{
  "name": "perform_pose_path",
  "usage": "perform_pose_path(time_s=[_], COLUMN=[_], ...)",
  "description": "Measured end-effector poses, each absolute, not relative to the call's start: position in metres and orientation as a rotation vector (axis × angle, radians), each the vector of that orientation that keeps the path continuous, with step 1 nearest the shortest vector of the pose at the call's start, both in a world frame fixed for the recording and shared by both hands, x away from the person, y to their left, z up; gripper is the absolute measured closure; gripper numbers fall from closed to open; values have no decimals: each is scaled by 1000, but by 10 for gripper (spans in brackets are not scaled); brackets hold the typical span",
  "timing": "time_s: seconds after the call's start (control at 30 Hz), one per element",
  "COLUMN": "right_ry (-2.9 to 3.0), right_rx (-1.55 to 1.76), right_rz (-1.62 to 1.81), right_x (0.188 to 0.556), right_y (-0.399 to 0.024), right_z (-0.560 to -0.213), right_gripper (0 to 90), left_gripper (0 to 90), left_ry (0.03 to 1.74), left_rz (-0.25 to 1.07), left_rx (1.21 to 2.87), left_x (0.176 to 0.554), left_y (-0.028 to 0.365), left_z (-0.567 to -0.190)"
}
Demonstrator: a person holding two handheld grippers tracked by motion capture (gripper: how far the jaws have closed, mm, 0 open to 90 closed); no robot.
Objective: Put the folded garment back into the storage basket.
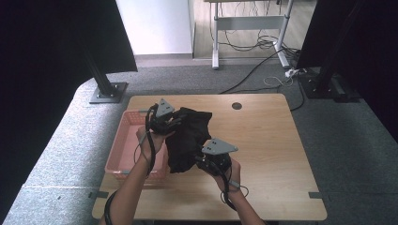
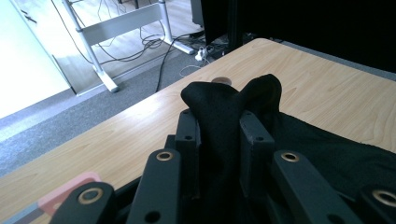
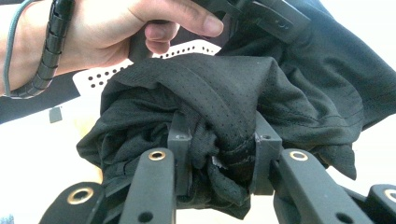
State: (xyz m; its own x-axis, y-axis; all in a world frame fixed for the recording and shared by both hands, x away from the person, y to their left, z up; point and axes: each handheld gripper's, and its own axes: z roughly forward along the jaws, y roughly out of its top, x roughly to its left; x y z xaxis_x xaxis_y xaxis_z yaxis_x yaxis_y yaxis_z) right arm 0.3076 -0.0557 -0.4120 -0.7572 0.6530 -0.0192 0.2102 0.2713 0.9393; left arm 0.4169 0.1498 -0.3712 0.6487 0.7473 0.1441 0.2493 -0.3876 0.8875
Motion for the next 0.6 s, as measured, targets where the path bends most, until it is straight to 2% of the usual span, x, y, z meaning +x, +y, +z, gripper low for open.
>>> perform_pose_path(time_s=[0.6], right_ry=[2159], right_rx=[744], right_rz=[1498], right_x=[312], right_y=[-31], right_z=[-409], right_gripper=[680], left_gripper=[721], left_ry=[816], left_rz=[698], left_rx=[1924], left_x=[416], left_y=[175], left_z=[-371])
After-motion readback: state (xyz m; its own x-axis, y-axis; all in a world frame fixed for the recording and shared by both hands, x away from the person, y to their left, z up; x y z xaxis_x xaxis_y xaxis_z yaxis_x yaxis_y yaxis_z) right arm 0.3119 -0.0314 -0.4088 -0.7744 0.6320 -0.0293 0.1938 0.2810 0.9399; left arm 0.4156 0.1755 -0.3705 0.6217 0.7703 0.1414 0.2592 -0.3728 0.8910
